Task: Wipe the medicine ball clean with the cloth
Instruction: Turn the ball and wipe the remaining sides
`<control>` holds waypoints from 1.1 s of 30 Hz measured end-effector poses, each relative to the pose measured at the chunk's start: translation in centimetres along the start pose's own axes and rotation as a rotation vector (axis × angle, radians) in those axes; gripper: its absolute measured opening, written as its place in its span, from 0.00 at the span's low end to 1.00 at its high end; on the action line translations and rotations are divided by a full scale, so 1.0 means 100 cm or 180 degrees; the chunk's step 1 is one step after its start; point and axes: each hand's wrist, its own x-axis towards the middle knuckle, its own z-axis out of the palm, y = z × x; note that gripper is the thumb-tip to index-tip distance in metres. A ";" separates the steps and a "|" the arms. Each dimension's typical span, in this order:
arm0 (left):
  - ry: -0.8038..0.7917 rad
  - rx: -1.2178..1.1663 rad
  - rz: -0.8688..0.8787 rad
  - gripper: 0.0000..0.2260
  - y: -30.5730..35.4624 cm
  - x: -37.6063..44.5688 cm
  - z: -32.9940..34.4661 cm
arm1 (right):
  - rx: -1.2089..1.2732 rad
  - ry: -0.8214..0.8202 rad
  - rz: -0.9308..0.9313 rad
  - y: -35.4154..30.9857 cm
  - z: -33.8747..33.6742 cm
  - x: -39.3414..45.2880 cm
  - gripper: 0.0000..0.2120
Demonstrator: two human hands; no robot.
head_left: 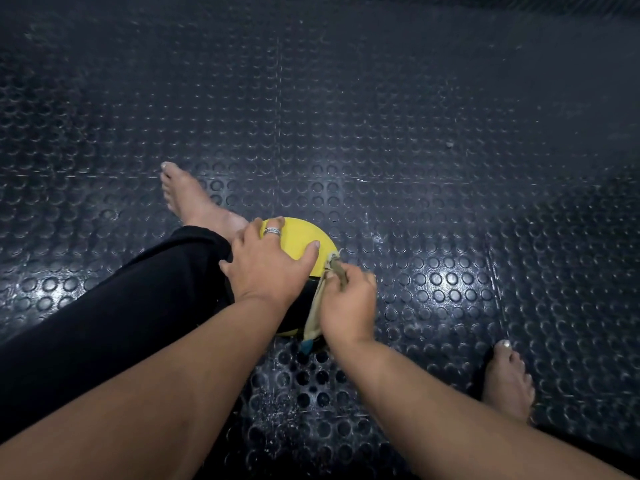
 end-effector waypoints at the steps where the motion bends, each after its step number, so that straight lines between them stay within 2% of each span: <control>1: 0.0004 0.0040 0.0027 0.34 0.002 -0.001 0.000 | 0.0031 0.0016 0.0101 0.003 0.000 0.007 0.12; 4: -0.0047 0.0142 0.0074 0.34 0.007 -0.005 0.000 | -0.0167 -0.0088 0.0603 0.008 -0.005 0.042 0.12; 8: -0.0317 -0.0064 -0.0045 0.33 0.001 -0.007 -0.009 | -0.0730 -0.0917 0.0719 0.006 -0.015 0.069 0.07; 10: -0.0612 -0.0391 -0.0288 0.33 -0.001 -0.005 -0.022 | -0.0352 -0.1046 0.0867 0.007 -0.016 0.064 0.04; 13: -0.0972 -0.0960 -0.0579 0.35 -0.008 -0.014 -0.036 | 0.0435 -0.1066 0.1257 0.014 -0.024 0.039 0.05; 15: -0.0957 -0.1201 -0.0527 0.38 -0.024 -0.032 -0.037 | 0.1015 -0.1136 0.1447 0.016 -0.035 0.021 0.06; 17: -0.1003 -0.1445 -0.0383 0.43 -0.030 -0.052 -0.047 | 0.1258 -0.1234 0.1462 0.020 -0.047 0.005 0.07; 19: -0.0938 -0.1858 -0.0471 0.47 -0.021 -0.069 -0.070 | 0.1220 -0.1311 0.1323 0.021 -0.061 -0.010 0.09; 21: -0.0798 -0.2272 -0.0343 0.38 0.016 -0.086 -0.119 | 0.0946 -0.1381 0.1049 0.017 -0.072 -0.020 0.12; 22: -0.0798 -0.2417 -0.0007 0.35 0.033 -0.104 -0.151 | 0.0691 -0.1467 0.0852 0.014 -0.074 -0.023 0.14; 23: -0.0805 -0.2412 0.0076 0.34 0.058 -0.125 -0.185 | 0.0248 -0.1547 0.0556 0.009 -0.077 -0.029 0.16; 24: -0.0791 -0.2153 0.0101 0.34 0.061 -0.131 -0.190 | -0.0360 -0.1616 0.0214 0.004 -0.077 -0.034 0.18; 25: -0.0780 -0.1803 0.0155 0.35 0.040 -0.120 -0.161 | -0.0937 -0.1617 -0.0089 0.000 -0.076 -0.038 0.19; 26: -0.0836 -0.1527 -0.0038 0.36 0.024 -0.112 -0.129 | -0.1340 -0.1574 -0.0321 -0.002 -0.077 -0.042 0.20; 27: -0.0877 -0.1138 -0.0056 0.37 0.000 -0.102 -0.092 | -0.1517 -0.1543 -0.0446 -0.002 -0.078 -0.046 0.21; 30: -0.0912 -0.0524 0.0226 0.30 -0.037 -0.112 -0.053 | -0.1592 -0.1535 -0.0580 0.004 -0.083 -0.054 0.22; 33: -0.0955 -0.0636 0.0283 0.31 -0.044 -0.113 -0.043 | -0.1621 -0.1476 -0.0639 0.012 -0.083 -0.060 0.22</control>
